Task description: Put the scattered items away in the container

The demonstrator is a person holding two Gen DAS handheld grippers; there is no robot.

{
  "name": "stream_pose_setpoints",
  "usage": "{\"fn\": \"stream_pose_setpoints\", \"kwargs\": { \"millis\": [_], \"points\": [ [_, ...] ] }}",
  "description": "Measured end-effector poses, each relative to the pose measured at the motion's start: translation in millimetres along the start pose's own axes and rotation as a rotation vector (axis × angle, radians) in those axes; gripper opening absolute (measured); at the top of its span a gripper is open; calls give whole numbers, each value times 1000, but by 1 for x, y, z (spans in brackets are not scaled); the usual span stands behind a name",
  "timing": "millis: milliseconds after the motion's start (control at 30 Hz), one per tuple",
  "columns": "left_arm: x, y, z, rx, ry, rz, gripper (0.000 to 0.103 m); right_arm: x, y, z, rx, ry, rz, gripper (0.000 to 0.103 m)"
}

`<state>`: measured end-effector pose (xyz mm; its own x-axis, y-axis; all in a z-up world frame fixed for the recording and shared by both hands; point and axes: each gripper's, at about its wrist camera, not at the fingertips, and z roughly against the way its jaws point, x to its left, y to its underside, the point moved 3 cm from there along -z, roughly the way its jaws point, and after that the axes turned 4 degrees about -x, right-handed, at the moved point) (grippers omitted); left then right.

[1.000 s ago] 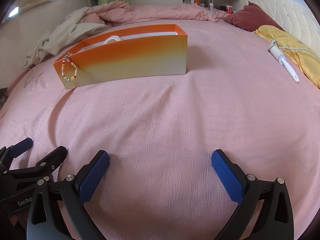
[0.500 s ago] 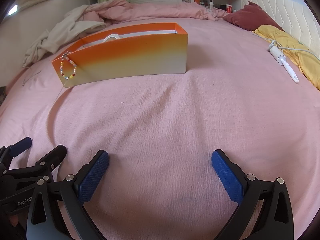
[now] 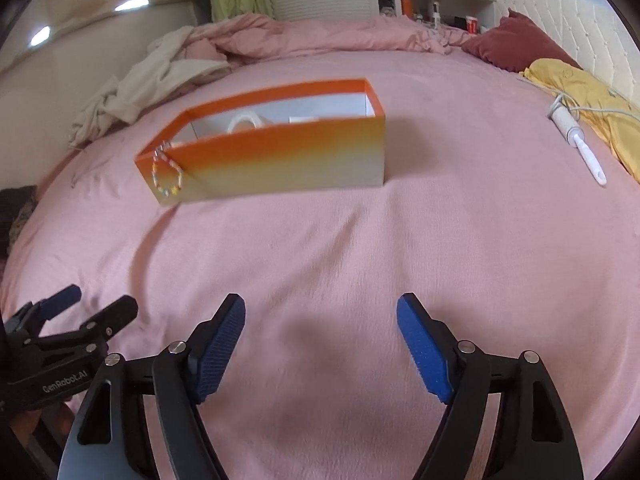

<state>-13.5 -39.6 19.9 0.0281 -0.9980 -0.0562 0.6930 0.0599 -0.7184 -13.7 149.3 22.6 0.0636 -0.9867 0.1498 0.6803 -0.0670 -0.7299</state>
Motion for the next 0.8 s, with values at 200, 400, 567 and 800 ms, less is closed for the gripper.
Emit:
{"fn": "stream_pose_setpoints", "kwargs": {
  "millis": [200, 400, 567, 800],
  "points": [
    [10, -15, 18, -22, 116, 37, 103, 17, -67, -3, -46, -67, 39, 79],
    [7, -14, 9, -3, 108, 35, 103, 40, -124, -59, 123, -48, 170, 49],
    [2, -13, 4, 10, 100, 21, 103, 50, -126, -100, 260, -52, 214, 44],
    [-1, -12, 2, 13, 100, 18, 103, 37, -125, -135, 325, -25, 135, 31]
  ]
}}
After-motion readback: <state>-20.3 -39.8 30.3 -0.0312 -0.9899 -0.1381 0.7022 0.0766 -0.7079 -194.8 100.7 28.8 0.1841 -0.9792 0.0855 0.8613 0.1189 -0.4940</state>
